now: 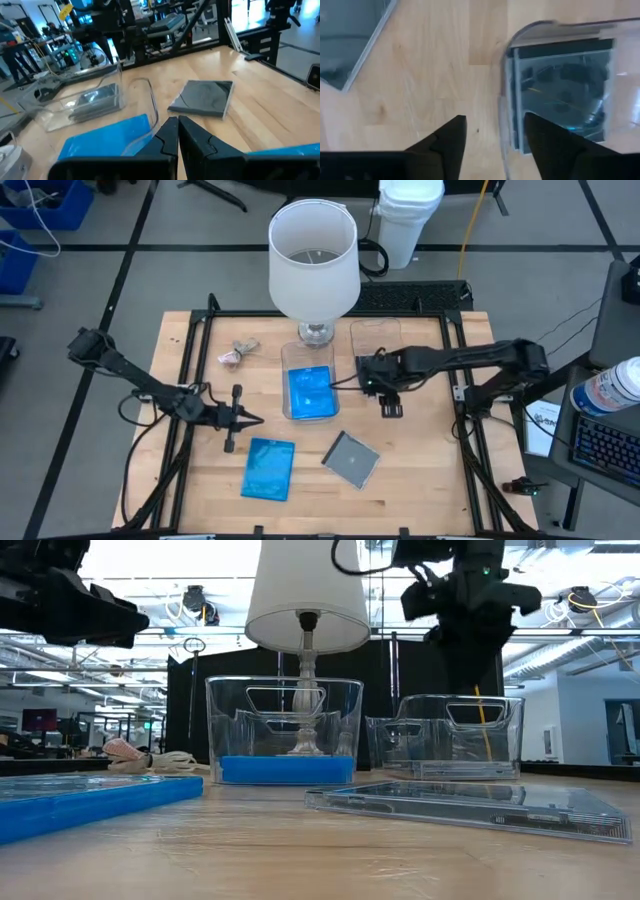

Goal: Pick & place jewel cases by type
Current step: Adjust the right transparent bin

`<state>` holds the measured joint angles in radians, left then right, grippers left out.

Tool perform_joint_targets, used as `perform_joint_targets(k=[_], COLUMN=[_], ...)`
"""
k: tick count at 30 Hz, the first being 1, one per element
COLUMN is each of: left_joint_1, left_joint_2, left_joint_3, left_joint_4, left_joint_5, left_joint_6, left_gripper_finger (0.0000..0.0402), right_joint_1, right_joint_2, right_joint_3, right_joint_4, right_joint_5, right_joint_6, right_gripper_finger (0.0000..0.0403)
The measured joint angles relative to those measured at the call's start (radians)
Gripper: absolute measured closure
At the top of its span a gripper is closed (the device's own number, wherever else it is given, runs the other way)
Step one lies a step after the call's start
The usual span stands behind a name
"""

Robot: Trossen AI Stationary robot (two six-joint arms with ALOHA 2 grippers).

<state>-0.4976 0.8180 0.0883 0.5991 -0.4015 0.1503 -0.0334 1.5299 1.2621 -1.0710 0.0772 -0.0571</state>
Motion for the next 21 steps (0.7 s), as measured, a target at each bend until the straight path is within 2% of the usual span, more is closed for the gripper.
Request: perform_joint_targets(k=[4, 8, 16, 21], left_joint_1=[0.000, 0.000, 0.000, 0.000], left_joint_2=[0.000, 0.000, 0.000, 0.000], left_joint_3=[0.000, 0.000, 0.000, 0.000], left_joint_4=[-0.025, -0.022, -0.038, -0.039], left_joint_5=[0.001, 0.002, 0.003, 0.003], left_joint_6=[-0.009, -0.009, -0.027, -0.029], left_gripper_finger=[0.0380, 0.0380, 0.0380, 0.0380], right_joint_1=[-0.002, -0.020, -0.054, -0.059], right_joint_2=[0.008, 0.008, 0.008, 0.008], right_joint_3=[-0.001, -0.001, -0.067, -0.126], right_joint_4=[-0.003, -0.023, 0.013, 0.059], right_joint_5=[0.006, 0.027, 0.004, -0.028], right_joint_6=[-0.022, -0.031, -0.006, 0.072], right_gripper_finger=[0.0198, 0.0209, 0.0251, 0.0284])
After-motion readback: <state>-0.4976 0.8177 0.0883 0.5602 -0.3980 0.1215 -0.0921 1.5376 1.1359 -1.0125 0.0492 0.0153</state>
